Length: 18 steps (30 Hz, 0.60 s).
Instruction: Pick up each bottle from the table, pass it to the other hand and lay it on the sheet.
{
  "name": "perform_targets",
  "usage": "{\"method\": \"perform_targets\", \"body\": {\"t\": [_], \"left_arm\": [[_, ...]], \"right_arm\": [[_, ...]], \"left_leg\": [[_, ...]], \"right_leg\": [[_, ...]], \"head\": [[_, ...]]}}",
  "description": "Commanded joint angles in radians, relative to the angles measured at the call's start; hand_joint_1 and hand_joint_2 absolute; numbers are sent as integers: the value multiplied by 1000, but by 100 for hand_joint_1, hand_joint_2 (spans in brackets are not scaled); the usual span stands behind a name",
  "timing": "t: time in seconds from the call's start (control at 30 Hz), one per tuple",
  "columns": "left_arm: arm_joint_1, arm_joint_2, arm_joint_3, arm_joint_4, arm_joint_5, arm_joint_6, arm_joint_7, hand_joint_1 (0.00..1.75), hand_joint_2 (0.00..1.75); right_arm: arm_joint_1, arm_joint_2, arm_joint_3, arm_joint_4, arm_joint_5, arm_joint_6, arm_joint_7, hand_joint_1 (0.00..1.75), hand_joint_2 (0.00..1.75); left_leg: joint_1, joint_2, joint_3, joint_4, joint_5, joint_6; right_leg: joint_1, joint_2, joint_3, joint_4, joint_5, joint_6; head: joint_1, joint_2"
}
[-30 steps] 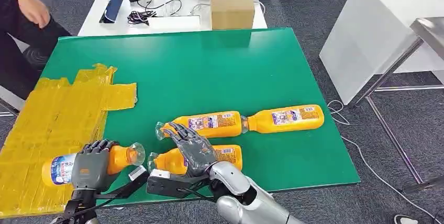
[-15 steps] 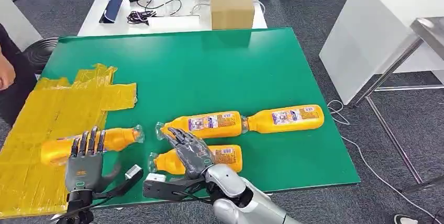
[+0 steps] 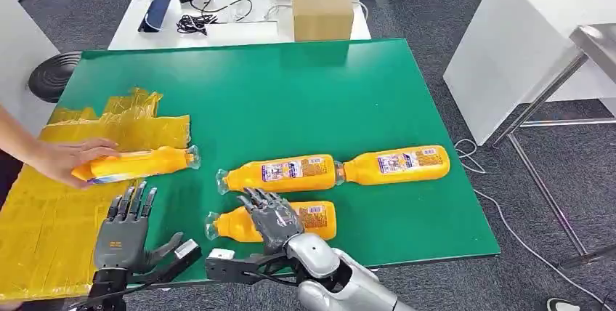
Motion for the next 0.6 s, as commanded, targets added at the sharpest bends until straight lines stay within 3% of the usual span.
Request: {"method": "perform_targets", "body": {"t": [0.03,0.13,0.17,0.3,0.43,0.6], "left_arm": [[88,-183,183,-327,542,-126,-288,0,0],[86,-185,188,-313,541,-125,-289,0,0],[90,-203,214,-309,636,-122,-362,0,0],[110,-226,262,-335,724,-148,-436,0,0],[109,-230,275,-334,719,-161,-409,0,0],[154,-241,309,-331,720,-166,-413,0,0]], "right_arm": [[10,-89,-22,59,33,-6,-27,0,175],[8,-81,-27,65,34,-6,-30,0,175],[31,-73,-31,48,62,-3,-18,0,175],[71,-59,-27,14,104,1,23,0,175],[73,-90,-33,-13,144,-2,37,0,175],[176,-118,-95,-84,214,-10,71,0,175]], "left_leg": [[1,-1,1,2,-2,0],[0,0,-1,1,-1,-1],[0,0,0,0,-1,-1],[0,1,1,0,-1,-2],[1,1,1,0,-1,-1],[1,-1,2,-1,-1,-1]], "right_leg": [[1,-1,2,-1,-1,1],[0,0,1,-1,0,0],[0,0,1,-1,0,0],[1,1,2,-1,0,-1],[0,0,1,-1,0,0],[1,-1,3,-2,-1,0]], "head": [[0,0],[0,0],[0,0],[0,0],[0,0],[0,0]]}}
